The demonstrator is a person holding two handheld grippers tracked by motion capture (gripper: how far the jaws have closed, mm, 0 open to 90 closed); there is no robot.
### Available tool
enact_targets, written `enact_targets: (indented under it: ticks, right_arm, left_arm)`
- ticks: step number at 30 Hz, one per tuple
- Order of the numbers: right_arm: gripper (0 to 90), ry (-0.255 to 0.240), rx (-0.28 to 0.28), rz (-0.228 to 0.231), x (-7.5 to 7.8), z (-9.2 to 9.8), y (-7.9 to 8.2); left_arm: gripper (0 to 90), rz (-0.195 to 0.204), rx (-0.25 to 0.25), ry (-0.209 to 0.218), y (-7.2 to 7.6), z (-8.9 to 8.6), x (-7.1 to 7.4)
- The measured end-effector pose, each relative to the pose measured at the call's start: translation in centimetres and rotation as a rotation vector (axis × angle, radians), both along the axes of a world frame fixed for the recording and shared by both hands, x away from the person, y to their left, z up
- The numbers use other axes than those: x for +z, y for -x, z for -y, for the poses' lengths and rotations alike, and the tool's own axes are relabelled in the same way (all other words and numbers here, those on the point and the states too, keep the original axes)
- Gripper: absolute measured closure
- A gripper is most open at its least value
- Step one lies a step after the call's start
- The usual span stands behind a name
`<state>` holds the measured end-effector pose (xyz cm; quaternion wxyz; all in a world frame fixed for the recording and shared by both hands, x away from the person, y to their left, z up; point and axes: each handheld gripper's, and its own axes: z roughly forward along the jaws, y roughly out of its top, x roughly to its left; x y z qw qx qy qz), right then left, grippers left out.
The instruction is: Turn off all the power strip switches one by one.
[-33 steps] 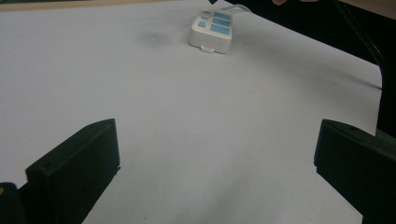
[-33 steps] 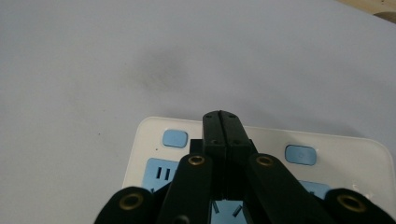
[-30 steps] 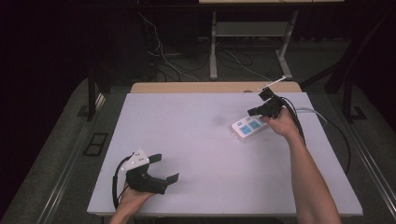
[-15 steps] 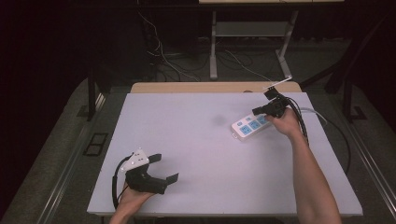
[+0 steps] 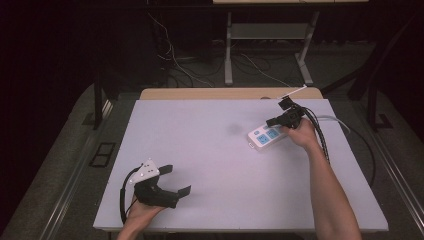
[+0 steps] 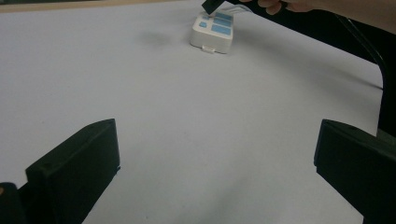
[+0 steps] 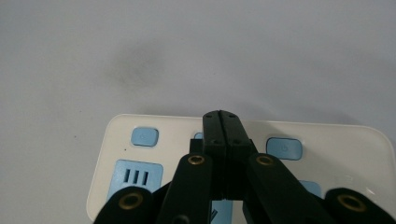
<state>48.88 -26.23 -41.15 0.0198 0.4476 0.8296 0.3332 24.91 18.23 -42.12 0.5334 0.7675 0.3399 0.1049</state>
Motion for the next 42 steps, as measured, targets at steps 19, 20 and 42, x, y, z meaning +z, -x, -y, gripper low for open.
enact_targets:
  ticks: [19, 20, 42]
  right_arm:
    - [89.9, -0.054, 0.003, 0.018, -1.0, -0.2, 0.2]
    - [89.9, -0.054, 0.003, 0.018, -1.0, -0.2, 0.2]
    - [90.0, -0.043, 0.01, 0.056, -1.2, -0.2, 0.6]
  left_arm:
    - [0.0, -0.002, -0.003, -0.009, 0.0, 0.1, -0.1]
    - [0.0, -0.002, -0.003, -0.01, 0.0, 0.1, -0.1]
    - [0.0, -0.008, -0.003, -0.013, 0.1, 0.3, -0.2]
